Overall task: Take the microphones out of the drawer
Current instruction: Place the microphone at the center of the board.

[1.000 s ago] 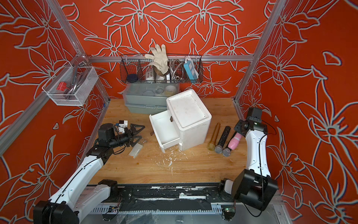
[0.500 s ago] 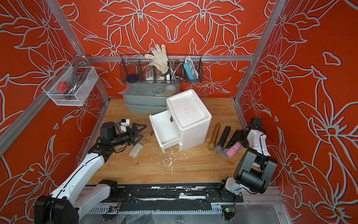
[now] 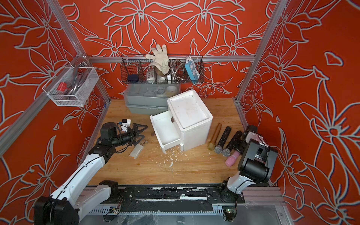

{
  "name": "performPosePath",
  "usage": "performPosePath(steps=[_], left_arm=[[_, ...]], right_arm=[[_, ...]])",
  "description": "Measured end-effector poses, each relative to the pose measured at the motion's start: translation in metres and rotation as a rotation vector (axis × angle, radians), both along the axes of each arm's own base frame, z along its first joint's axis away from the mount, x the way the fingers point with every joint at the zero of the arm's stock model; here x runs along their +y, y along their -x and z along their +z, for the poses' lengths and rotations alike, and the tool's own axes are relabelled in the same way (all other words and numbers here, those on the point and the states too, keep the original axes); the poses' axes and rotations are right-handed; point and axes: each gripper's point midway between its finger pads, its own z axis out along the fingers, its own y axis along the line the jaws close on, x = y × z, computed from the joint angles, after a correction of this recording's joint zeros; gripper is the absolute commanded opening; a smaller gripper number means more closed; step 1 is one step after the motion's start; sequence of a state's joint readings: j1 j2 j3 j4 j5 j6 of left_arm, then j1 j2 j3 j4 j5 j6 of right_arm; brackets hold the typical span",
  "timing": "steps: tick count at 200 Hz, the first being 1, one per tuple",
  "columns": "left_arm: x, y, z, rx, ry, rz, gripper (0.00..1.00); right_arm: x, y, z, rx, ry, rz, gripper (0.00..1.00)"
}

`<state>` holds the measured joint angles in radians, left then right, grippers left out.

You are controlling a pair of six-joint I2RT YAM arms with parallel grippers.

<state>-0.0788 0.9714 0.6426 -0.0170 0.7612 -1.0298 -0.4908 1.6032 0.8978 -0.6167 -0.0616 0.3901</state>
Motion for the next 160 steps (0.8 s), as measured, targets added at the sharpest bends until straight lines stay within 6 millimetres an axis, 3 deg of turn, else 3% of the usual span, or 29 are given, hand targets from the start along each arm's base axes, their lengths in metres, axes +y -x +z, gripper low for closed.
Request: performPosePath(steps=[44, 70, 102, 160], left_arm=[[0.000, 0.000, 0.000, 0.000, 0.002, 0.001, 1.00], [0.000, 0.000, 0.000, -0.001, 0.002, 0.001, 1.00], [0.000, 0.000, 0.001, -0.002, 0.002, 0.001, 1.00], [0.000, 0.001, 0.003, -0.009, 0.004, 0.002, 1.00]], right_arm=[[0.001, -0.003, 0.000, -0.007, -0.013, 0.005, 0.66], [0.002, -0.005, 0.002, -0.021, -0.015, -0.003, 0.99], [0.000, -0.009, 0.022, -0.078, 0.005, -0.022, 1.00], [-0.006, -0.035, 0.096, -0.292, 0.061, -0.052, 1.00]])
